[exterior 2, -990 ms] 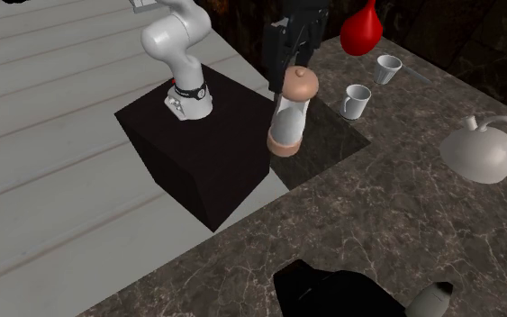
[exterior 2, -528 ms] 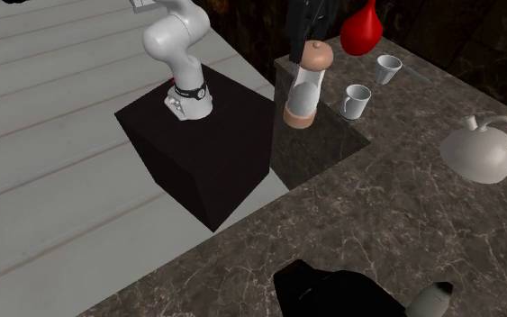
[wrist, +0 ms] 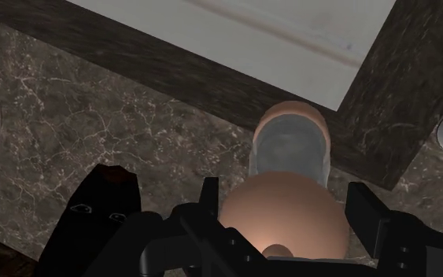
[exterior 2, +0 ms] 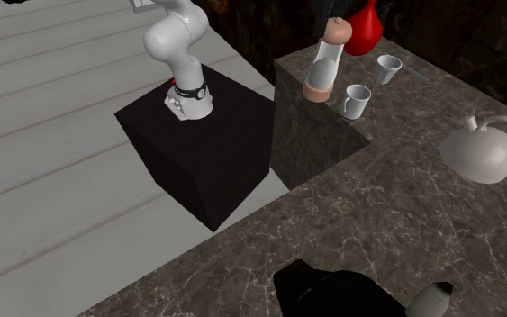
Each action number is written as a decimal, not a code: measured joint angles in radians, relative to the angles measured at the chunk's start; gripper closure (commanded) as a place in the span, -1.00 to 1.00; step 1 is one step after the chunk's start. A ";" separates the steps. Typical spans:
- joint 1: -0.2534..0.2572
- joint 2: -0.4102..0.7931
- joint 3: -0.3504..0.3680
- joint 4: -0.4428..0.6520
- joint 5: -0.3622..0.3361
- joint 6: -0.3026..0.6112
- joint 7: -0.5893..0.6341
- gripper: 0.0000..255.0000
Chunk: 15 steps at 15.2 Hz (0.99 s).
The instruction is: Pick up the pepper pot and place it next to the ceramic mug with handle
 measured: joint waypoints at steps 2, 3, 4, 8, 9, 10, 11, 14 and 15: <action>0.021 -0.020 0.030 -0.014 0.004 -0.015 0.049 1.00; 0.030 -0.014 0.044 -0.005 0.006 -0.021 0.072 1.00; 0.040 -0.005 0.058 0.003 0.008 -0.025 0.094 1.00; 0.083 0.006 0.120 0.020 0.018 -0.048 0.197 1.00; 0.091 0.010 0.132 0.024 0.020 -0.052 0.217 1.00; 0.100 0.020 0.145 0.037 0.021 -0.059 0.239 1.00; 0.112 0.034 0.162 0.053 0.022 -0.066 0.267 1.00; 0.144 0.082 0.206 0.119 0.020 -0.097 0.339 1.00; 0.156 0.090 0.220 0.127 0.020 -0.101 0.365 1.00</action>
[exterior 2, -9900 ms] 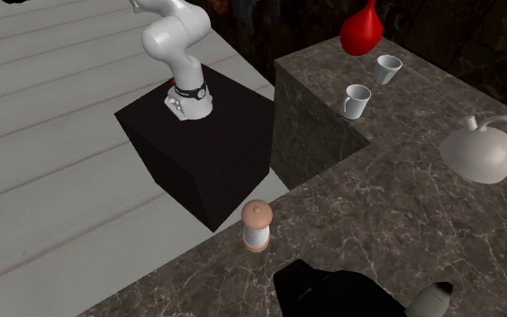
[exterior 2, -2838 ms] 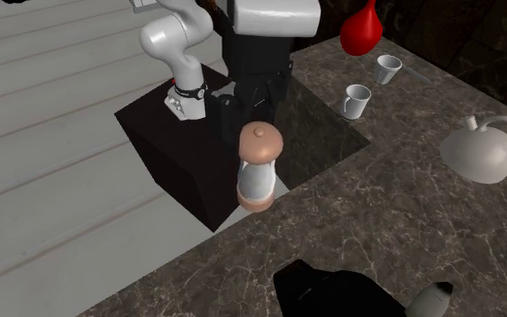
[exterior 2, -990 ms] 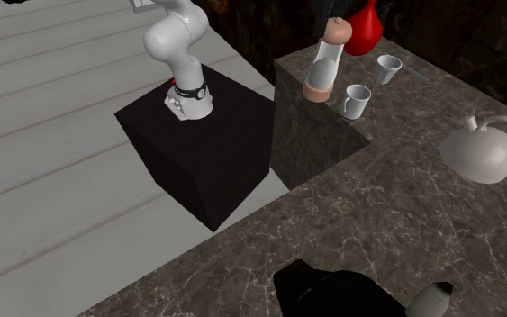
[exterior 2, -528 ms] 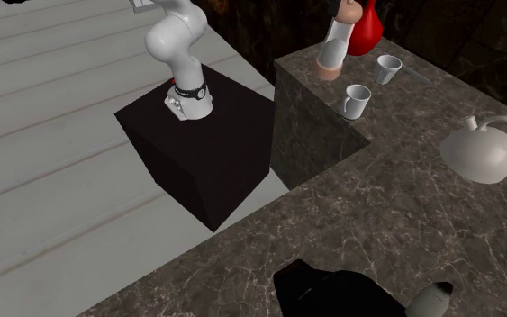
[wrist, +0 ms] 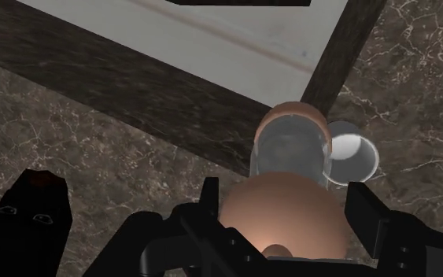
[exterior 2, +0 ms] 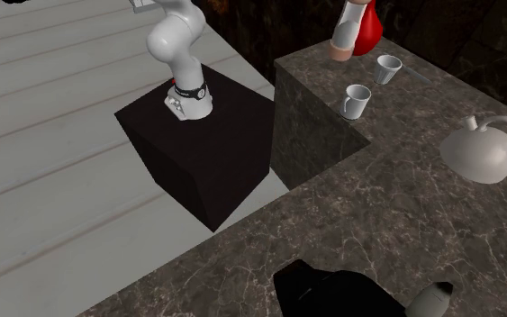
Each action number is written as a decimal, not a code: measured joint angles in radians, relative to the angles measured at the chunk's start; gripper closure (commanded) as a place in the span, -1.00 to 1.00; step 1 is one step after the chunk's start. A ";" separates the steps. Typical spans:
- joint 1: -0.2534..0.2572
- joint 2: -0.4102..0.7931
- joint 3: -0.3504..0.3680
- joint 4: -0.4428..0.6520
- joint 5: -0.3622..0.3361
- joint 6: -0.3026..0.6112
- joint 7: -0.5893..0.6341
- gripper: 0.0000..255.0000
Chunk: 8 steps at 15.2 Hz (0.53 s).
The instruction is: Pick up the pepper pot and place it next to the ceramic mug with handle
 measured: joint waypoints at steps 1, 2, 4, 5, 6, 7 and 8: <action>0.011 0.018 0.013 0.019 -0.002 -0.005 0.024 1.00; 0.022 0.027 0.027 0.028 -0.002 -0.010 0.048 1.00; 0.048 0.061 0.055 0.068 -0.007 -0.026 0.100 1.00; 0.062 0.091 0.069 0.107 -0.014 -0.040 0.126 1.00; 0.074 0.102 0.081 0.125 -0.016 -0.052 0.148 1.00; 0.089 0.124 0.094 0.153 -0.021 -0.063 0.172 1.00; 0.106 0.144 0.109 0.171 -0.026 -0.068 0.203 1.00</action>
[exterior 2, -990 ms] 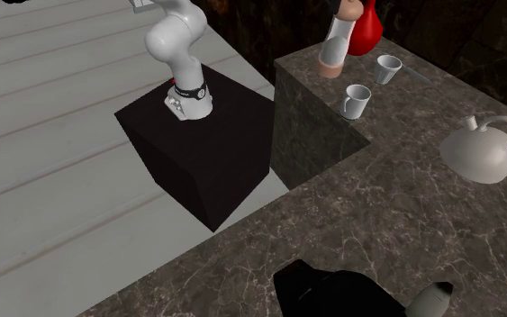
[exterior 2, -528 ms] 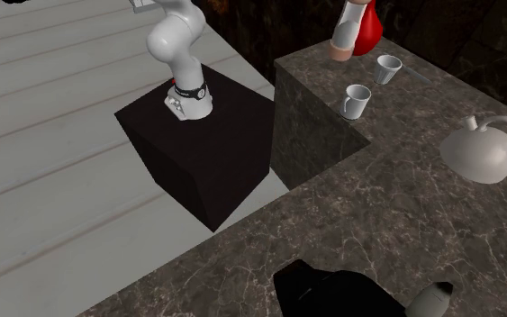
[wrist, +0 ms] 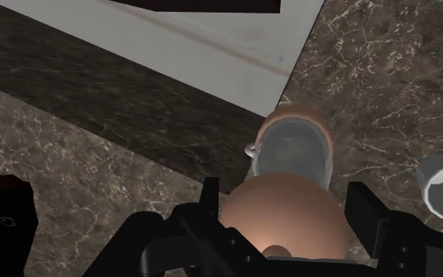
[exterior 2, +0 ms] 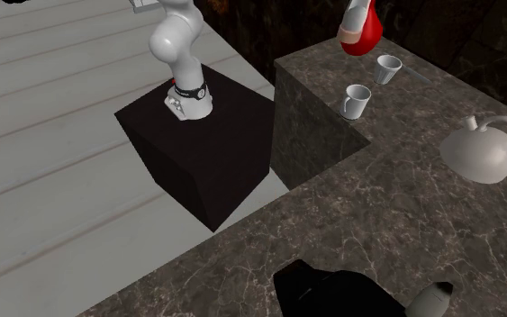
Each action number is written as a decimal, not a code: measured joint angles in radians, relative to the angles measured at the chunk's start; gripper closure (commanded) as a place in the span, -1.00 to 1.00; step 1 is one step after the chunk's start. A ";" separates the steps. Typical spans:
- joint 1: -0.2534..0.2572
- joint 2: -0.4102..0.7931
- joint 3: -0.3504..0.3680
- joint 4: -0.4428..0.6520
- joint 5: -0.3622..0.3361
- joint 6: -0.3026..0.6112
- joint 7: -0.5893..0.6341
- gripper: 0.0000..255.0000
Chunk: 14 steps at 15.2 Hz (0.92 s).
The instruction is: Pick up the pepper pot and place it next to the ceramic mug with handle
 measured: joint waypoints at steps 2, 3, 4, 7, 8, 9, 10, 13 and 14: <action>0.034 0.068 0.024 0.089 -0.022 -0.033 0.048 1.00; 0.055 0.095 0.036 0.125 -0.030 -0.049 0.075 1.00; 0.074 0.132 0.045 0.172 -0.044 -0.064 0.095 1.00; 0.112 0.183 0.061 0.222 -0.061 -0.075 0.143 1.00; 0.110 0.178 0.061 0.202 -0.058 -0.060 0.146 1.00; 0.107 0.171 0.061 0.182 -0.055 -0.046 0.148 1.00; 0.104 0.163 0.061 0.158 -0.051 -0.031 0.150 1.00; 0.096 0.141 0.060 0.087 -0.041 0.020 0.154 1.00; 0.092 0.134 0.059 0.067 -0.039 0.033 0.153 1.00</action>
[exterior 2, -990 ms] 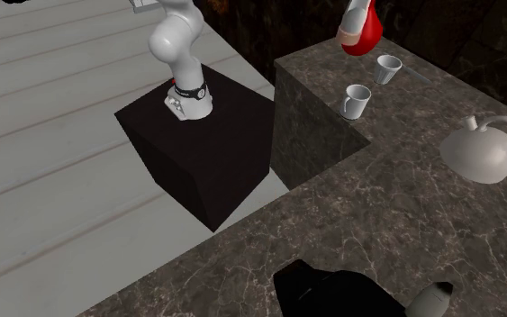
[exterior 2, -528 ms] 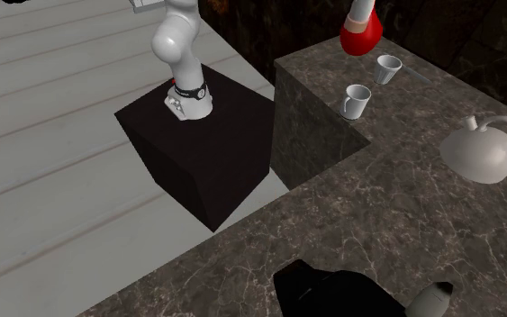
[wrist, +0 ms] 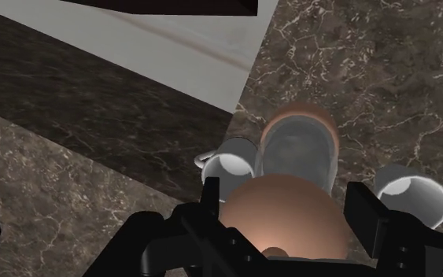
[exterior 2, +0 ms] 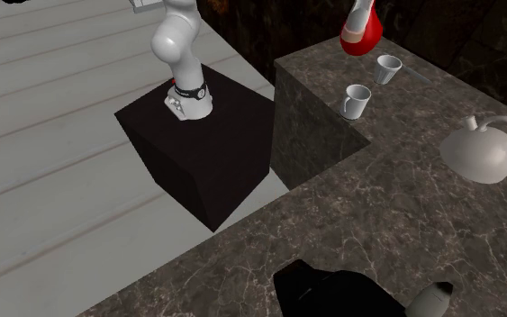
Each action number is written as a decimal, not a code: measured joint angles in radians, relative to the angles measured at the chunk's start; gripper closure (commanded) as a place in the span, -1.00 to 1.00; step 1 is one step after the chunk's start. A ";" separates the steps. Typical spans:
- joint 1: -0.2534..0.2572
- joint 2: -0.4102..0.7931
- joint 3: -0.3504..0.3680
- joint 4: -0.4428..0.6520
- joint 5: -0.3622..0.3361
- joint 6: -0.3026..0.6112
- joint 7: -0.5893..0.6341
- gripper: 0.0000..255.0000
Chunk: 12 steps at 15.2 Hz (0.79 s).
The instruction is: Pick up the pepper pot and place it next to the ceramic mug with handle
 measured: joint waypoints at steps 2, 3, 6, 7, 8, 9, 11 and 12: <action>-0.004 -0.006 -0.001 -0.040 0.003 0.034 0.003 1.00; -0.008 -0.015 -0.002 -0.066 0.007 0.052 0.003 1.00; -0.011 -0.021 -0.003 -0.114 0.009 0.094 0.008 1.00; -0.014 -0.031 -0.003 -0.140 0.013 0.110 0.009 1.00; -0.014 -0.032 -0.003 -0.157 0.014 0.126 0.012 1.00; -0.016 -0.036 -0.004 -0.176 0.015 0.142 0.014 1.00; -0.018 -0.033 -0.005 -0.199 0.014 0.167 0.015 1.00; -0.020 -0.037 -0.006 -0.216 0.015 0.181 0.016 1.00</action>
